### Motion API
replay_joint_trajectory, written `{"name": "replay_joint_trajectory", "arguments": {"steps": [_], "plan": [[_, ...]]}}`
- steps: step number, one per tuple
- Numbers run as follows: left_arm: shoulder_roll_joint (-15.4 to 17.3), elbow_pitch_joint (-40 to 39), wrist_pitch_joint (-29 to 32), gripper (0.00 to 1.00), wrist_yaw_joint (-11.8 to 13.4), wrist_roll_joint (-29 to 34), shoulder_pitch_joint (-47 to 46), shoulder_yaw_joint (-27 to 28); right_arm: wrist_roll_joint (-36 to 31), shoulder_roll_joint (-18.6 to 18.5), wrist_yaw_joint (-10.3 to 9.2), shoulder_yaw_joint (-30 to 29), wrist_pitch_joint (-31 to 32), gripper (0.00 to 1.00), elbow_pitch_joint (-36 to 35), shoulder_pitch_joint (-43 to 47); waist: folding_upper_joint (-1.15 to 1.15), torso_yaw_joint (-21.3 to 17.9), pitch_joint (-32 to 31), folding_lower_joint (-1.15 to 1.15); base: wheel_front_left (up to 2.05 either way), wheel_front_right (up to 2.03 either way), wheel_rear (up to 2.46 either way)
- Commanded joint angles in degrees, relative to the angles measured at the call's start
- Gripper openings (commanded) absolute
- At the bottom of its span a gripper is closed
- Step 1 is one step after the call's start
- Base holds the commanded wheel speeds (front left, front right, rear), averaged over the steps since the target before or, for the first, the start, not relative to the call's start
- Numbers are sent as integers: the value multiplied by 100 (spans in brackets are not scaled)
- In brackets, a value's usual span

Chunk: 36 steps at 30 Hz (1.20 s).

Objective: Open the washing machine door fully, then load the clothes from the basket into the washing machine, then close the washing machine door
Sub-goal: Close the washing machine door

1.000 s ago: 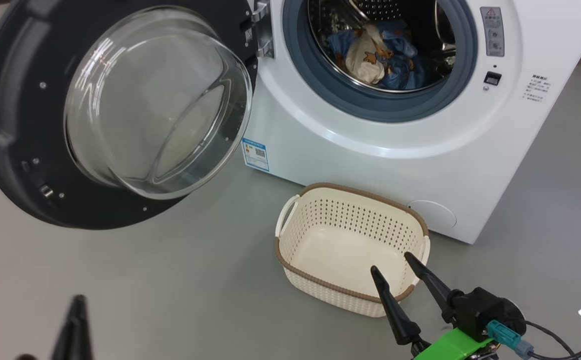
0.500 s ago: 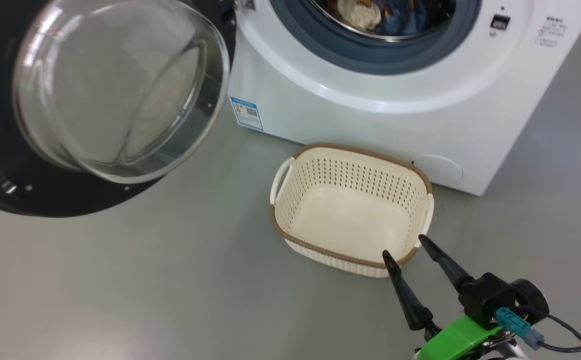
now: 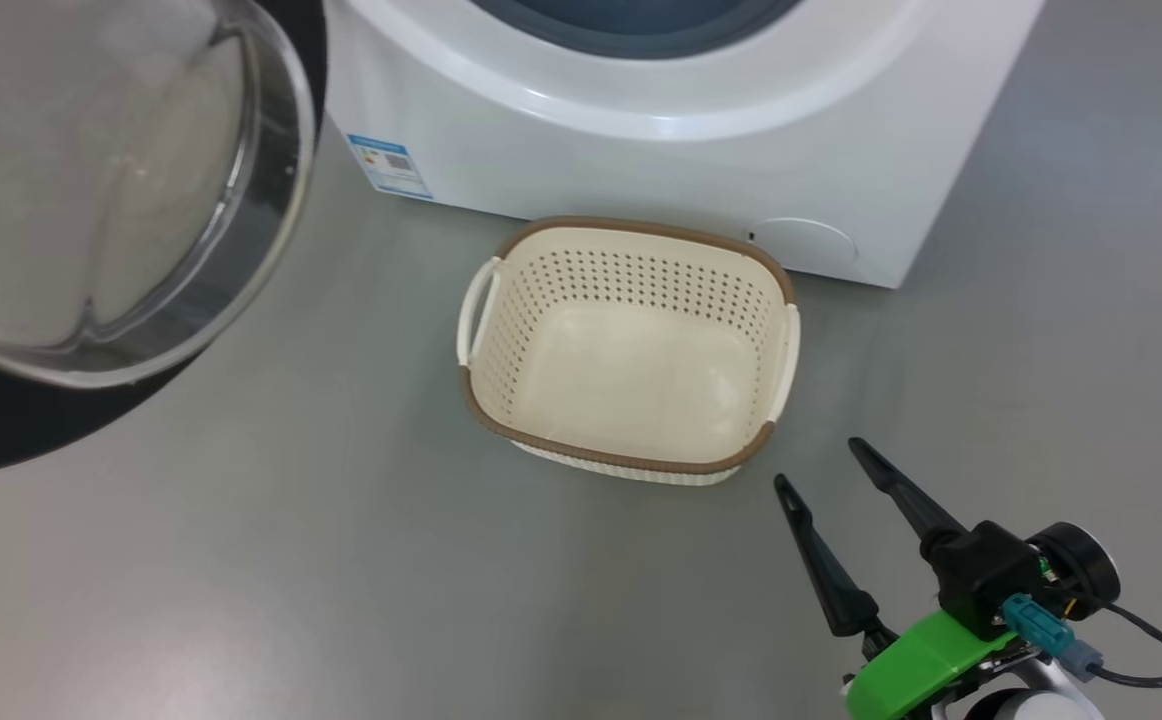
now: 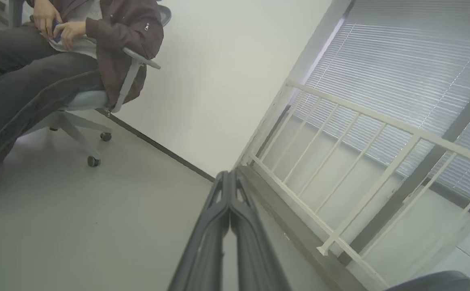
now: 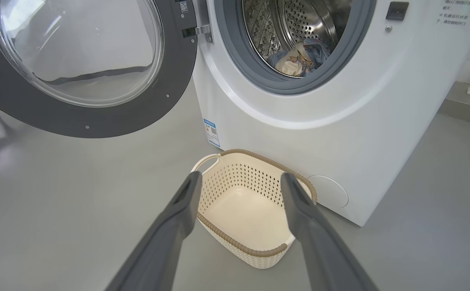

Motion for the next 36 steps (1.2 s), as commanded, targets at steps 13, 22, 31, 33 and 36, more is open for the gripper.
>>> {"name": "replay_joint_trajectory", "arguments": {"steps": [13, 22, 31, 33, 36], "plan": [[987, 2207, 1908, 0, 21, -1542, -1630, 722, -43, -37, 9, 287, 16, 100, -208, -197, 0, -449, 250, 0, 0, 0, 0], [954, 2780, 2495, 0, -40, -1647, -1782, 591, -50, -35, 9, 305, 33, 100, -252, -192, 0, -537, 248, 0, 0, 0, 0], [837, 3032, 3206, 0, -237, -1709, -1870, 398, -75, -37, 9, 278, 69, 100, -304, -157, 0, -563, 233, 0, 0, 0, 0], [819, 3075, 3278, 0, -273, -1704, -1895, 356, -87, -27, 9, 269, 77, 100, -323, -164, 0, -554, 248, 0, 0, 0, 0], [798, 3103, 3374, 0, -313, -1696, -1918, 304, -95, -19, 9, 260, 85, 100, -326, -172, 0, -546, 263, 0, 0, 0, 0]]}}
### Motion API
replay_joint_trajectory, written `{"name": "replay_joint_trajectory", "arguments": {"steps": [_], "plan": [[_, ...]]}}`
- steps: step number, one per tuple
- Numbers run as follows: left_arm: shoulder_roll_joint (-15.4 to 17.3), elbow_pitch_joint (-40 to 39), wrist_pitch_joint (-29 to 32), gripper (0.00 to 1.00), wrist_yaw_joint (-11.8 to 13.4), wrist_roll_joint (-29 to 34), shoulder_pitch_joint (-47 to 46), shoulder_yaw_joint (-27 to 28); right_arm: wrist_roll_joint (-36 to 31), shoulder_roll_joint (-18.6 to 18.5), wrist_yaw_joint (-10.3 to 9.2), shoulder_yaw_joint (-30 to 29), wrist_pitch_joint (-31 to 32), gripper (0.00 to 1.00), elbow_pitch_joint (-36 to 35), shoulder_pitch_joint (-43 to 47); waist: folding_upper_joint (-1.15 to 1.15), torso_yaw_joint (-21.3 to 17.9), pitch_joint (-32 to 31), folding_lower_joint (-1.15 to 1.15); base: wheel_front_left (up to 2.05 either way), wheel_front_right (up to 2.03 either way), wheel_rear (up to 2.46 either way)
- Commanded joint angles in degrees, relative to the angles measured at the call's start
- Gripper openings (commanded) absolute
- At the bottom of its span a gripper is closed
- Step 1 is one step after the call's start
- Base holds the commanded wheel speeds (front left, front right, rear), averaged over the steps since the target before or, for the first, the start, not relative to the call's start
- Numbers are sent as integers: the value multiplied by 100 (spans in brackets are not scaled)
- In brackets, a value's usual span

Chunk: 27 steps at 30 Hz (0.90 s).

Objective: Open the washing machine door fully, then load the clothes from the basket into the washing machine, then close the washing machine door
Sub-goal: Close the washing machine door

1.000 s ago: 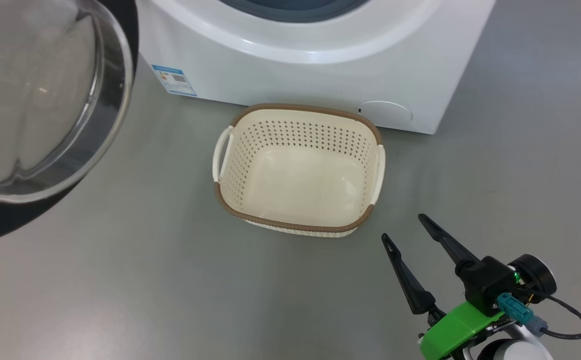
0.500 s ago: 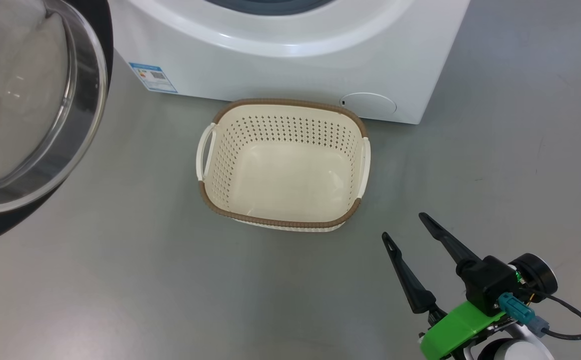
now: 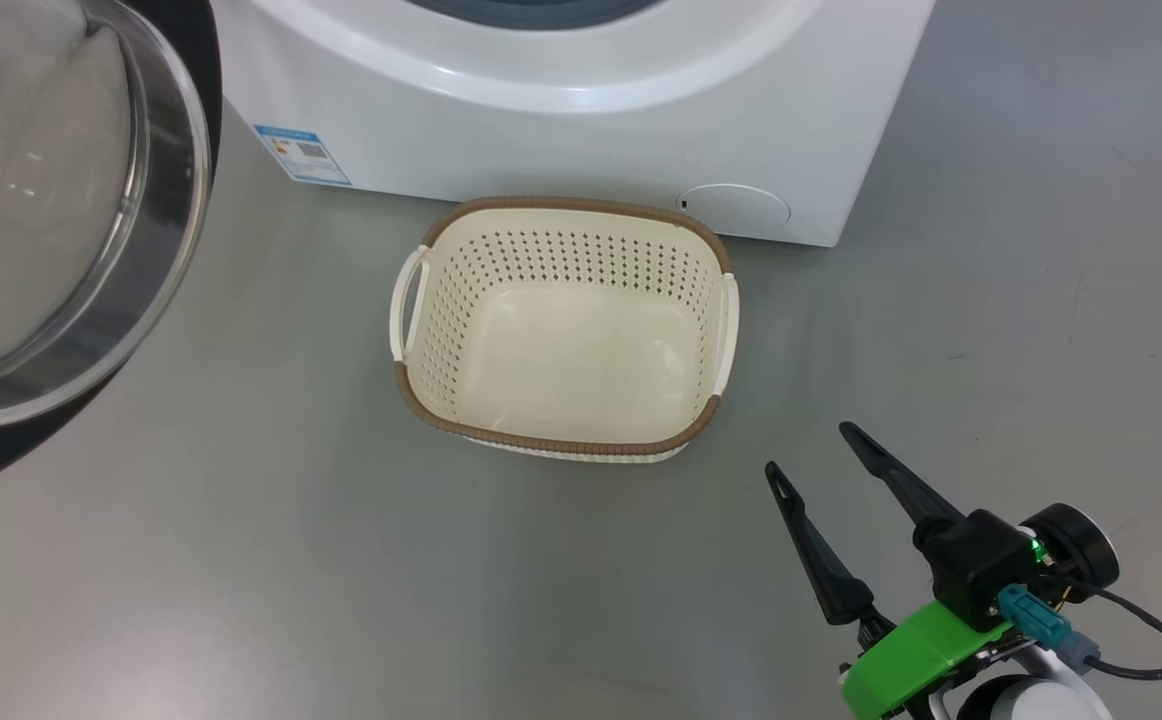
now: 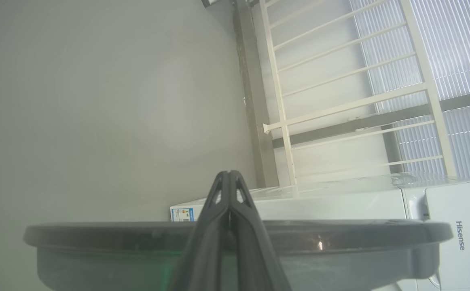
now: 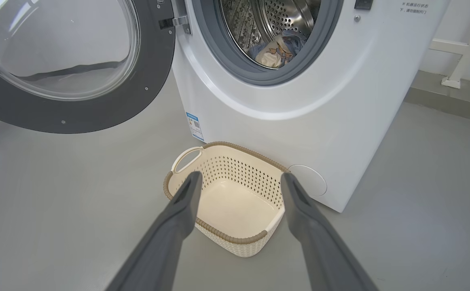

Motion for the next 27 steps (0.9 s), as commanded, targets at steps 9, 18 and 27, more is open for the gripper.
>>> {"name": "replay_joint_trajectory", "arguments": {"steps": [9, 18, 27], "plan": [[375, -64, 564, 0, -194, -89, -23, -112, -48, 68, 9, 96, -27, 100, -146, -54, 0, 21, -17, 0, 0, 0, 0], [370, -141, 1145, 0, -294, -248, 154, -108, -28, 121, 9, 92, -84, 100, -51, -67, 0, 44, -127, 0, 0, 0, 0], [170, -678, 1829, 0, -346, -602, 485, -21, 10, 184, 9, 77, -179, 100, 71, -73, 0, 108, -252, 0, 0, 0, 0]]}}
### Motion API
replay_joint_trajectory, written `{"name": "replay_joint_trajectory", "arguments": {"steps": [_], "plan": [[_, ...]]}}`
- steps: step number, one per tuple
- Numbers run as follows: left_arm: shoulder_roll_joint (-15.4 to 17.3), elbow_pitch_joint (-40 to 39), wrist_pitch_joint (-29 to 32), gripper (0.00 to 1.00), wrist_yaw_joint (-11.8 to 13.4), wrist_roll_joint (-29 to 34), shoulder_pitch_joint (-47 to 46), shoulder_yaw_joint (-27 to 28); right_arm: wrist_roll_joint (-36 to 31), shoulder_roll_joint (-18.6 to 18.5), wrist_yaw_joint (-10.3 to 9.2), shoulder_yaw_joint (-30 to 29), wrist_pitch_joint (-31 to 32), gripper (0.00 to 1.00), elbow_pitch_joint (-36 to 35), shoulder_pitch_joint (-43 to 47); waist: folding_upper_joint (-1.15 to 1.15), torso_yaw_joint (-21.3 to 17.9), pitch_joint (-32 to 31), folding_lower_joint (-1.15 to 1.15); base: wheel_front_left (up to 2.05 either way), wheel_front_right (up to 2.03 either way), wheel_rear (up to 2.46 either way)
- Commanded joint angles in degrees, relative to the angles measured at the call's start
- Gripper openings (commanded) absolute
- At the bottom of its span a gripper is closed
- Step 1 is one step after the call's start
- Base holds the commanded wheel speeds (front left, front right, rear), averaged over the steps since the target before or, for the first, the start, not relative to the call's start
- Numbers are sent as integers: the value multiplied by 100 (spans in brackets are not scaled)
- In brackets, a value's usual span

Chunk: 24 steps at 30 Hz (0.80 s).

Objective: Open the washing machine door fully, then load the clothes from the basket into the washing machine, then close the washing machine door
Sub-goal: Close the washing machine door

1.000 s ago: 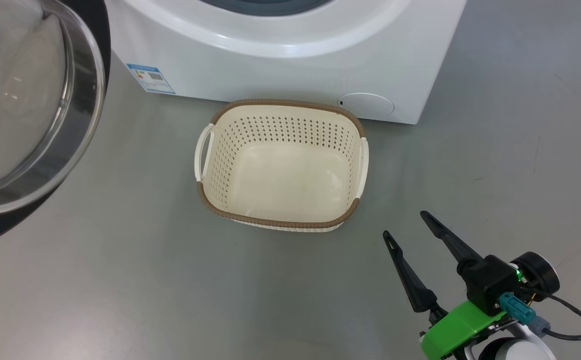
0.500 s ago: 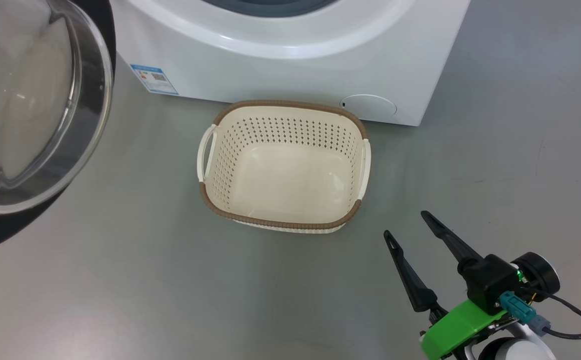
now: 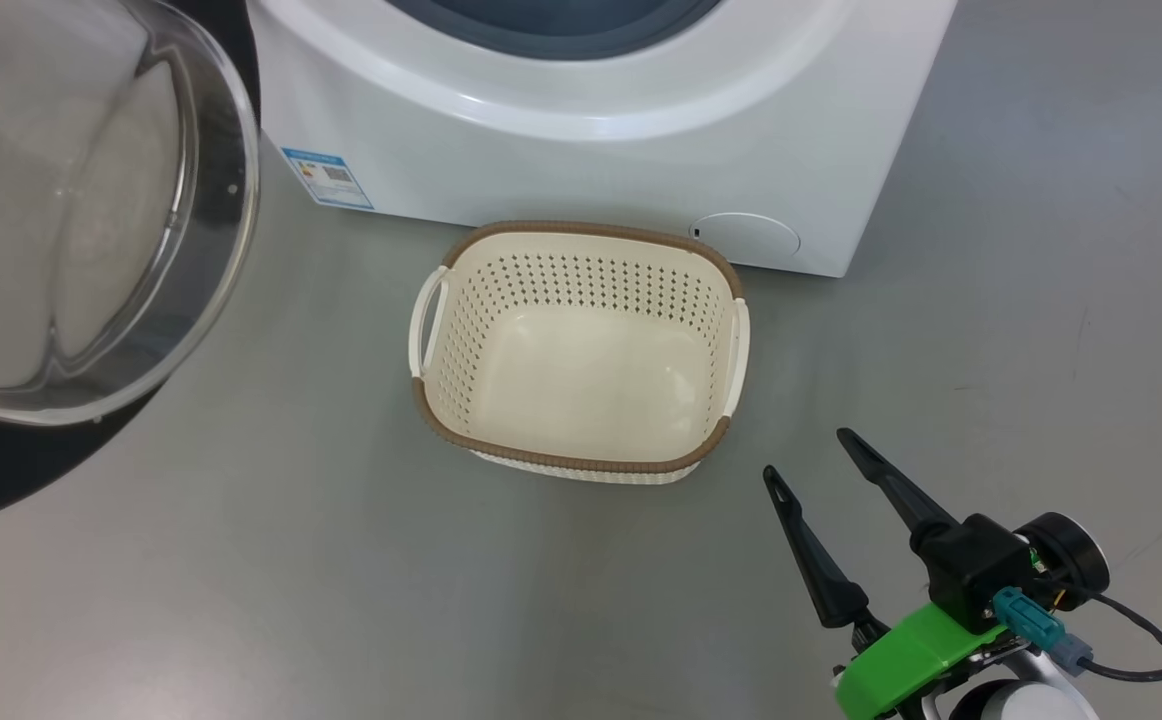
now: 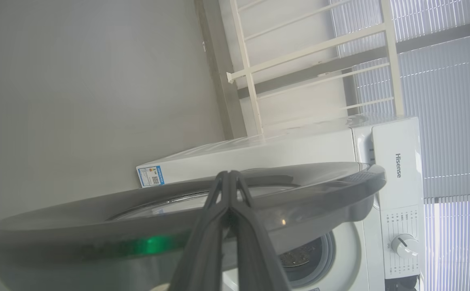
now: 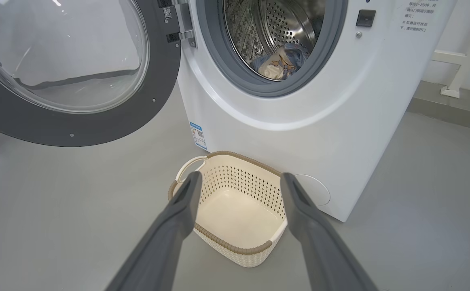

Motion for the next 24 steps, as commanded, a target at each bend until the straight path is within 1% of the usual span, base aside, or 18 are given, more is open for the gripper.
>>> {"name": "replay_joint_trajectory", "arguments": {"steps": [1, 18, 24], "plan": [[249, -180, 199, 0, -34, -32, 262, -7, 11, 62, 9, 142, -57, 100, -108, -75, 0, 17, -20, 0, 0, 0, 0], [-347, -1171, 1223, 0, -36, -440, 946, -14, 66, 140, 9, 102, -212, 100, 63, -83, 0, 57, -179, 0, 0, 0, 0], [-603, -1660, 1598, 0, 36, -642, 1303, 55, 101, 173, 9, 67, -288, 100, 135, -76, 0, 42, -299, 0, 0, 0, 0]]}}
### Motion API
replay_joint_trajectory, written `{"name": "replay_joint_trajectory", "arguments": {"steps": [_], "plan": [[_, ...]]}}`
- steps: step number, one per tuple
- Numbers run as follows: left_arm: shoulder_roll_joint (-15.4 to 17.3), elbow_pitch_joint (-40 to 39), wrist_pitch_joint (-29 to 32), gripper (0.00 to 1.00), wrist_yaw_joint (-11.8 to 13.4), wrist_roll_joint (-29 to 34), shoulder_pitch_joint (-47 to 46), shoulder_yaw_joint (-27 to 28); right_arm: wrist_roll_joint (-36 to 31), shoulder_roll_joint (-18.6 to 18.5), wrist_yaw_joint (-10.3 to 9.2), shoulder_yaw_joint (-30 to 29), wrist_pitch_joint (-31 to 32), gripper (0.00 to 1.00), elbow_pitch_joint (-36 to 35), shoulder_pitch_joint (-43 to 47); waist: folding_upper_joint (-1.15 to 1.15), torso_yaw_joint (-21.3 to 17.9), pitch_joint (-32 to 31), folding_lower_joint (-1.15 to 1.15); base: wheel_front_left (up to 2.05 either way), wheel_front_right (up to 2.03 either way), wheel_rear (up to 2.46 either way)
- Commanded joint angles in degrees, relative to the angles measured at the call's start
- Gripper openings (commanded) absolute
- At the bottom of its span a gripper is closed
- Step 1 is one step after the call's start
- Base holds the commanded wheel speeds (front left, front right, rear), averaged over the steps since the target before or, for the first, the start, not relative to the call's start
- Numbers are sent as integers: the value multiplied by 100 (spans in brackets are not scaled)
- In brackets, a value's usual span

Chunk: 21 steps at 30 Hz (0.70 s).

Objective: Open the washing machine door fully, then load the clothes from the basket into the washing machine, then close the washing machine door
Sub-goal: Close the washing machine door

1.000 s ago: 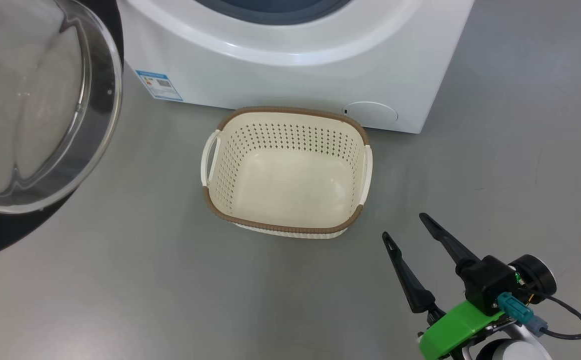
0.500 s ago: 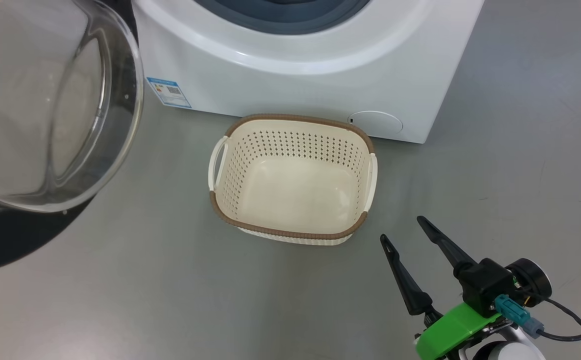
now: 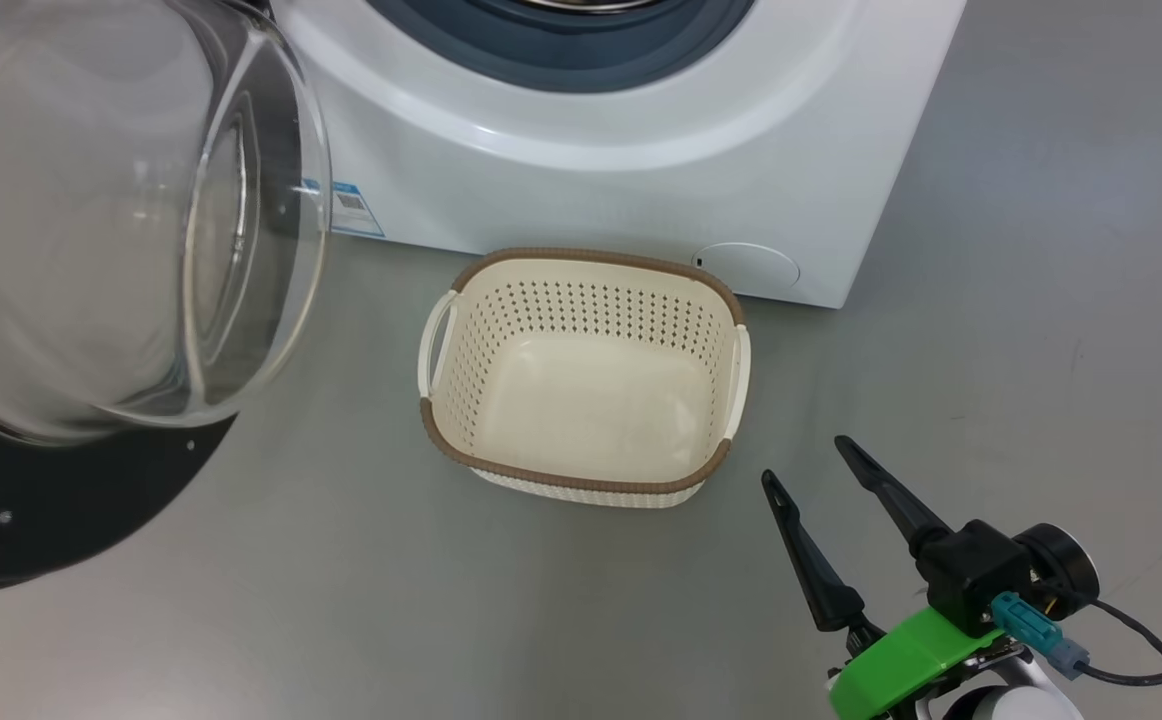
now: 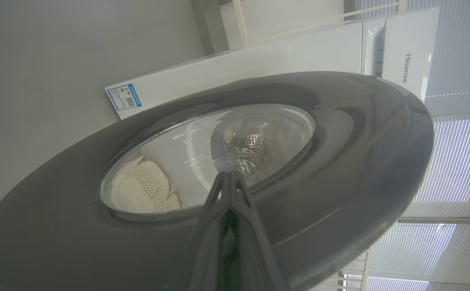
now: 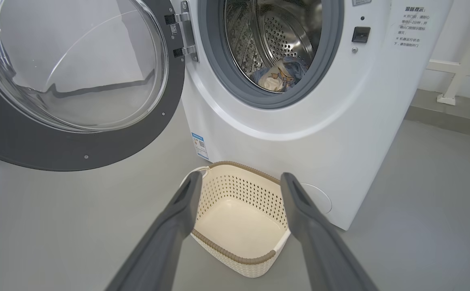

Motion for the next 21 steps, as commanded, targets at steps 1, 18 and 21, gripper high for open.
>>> {"name": "replay_joint_trajectory", "arguments": {"steps": [1, 18, 21], "plan": [[255, -285, 189, 0, 3, -99, 225, 65, 54, 53, 9, 116, -72, 100, -111, -76, 0, -16, -59, 0, 0, 0, 0], [-946, -2202, 746, 0, 277, -487, 1365, 31, 107, 104, 9, -55, -184, 100, -7, -40, 0, -80, -371, 0, 0, 0, 0], [-1163, -2487, 787, 0, 345, -549, 1548, 28, 109, 108, 9, -43, -188, 100, 8, -24, 0, -111, -436, 0, 0, 0, 0]]}}
